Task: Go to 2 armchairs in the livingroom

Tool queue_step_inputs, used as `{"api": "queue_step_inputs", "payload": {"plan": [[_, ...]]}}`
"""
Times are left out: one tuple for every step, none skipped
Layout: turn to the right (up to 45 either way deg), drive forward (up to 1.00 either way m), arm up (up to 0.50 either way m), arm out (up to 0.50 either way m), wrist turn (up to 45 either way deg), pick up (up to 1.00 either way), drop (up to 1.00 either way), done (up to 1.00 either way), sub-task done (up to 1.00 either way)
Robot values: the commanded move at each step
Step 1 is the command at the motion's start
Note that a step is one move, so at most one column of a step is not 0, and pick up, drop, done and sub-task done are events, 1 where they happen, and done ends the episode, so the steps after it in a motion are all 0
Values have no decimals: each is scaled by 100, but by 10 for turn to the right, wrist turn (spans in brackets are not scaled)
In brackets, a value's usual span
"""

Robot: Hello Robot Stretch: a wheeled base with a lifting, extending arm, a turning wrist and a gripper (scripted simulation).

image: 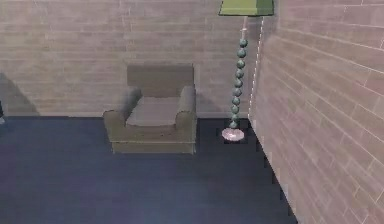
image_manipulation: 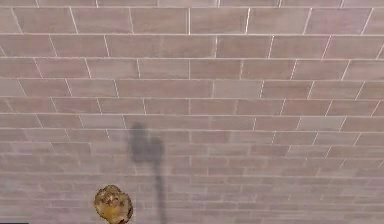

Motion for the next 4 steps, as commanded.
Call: {"api": "queue_step_inputs", "payload": {"plan": [[0, 100, 0, 0, 0, 0, 0, 0, 0], [0, 5, 0, 0, 0, 0, 0, 0, 0], [-180, 0, 0, 0, 0, 0, 0, 0, 0], [0, 0, 0, 0, 0, 0, 0, 0, 100]]}}
